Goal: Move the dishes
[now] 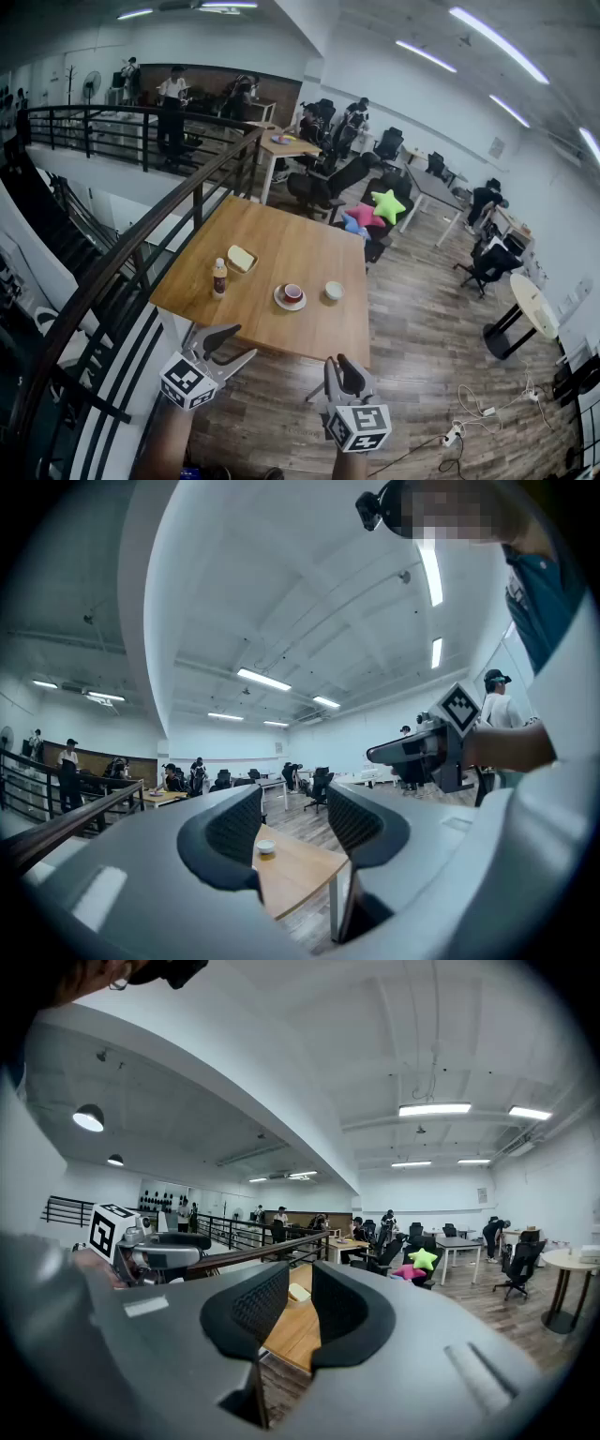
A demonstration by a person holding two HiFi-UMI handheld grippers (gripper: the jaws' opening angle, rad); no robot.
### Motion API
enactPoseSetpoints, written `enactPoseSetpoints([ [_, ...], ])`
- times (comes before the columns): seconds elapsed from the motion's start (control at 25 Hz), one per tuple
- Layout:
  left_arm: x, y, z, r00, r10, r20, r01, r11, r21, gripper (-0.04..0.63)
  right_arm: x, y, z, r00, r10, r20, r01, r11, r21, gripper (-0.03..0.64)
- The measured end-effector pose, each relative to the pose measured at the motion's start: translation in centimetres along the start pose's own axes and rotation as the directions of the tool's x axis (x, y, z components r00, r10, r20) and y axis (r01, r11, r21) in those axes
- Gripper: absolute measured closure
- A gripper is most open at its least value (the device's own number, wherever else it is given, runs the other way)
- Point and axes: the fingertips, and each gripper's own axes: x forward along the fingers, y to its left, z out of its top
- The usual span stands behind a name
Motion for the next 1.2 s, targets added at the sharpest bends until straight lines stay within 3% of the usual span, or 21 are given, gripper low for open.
enactPoseSetpoints([
  [1.2, -0.1, 1.7, -1.6, 0.999, -0.047, 0.01, 0.048, 0.998, -0.04, 0.379, 1.7, 1.7, -0.3, 1.0, -0.008, 0.017, 0.008, 0.999, 0.043, 0.555],
])
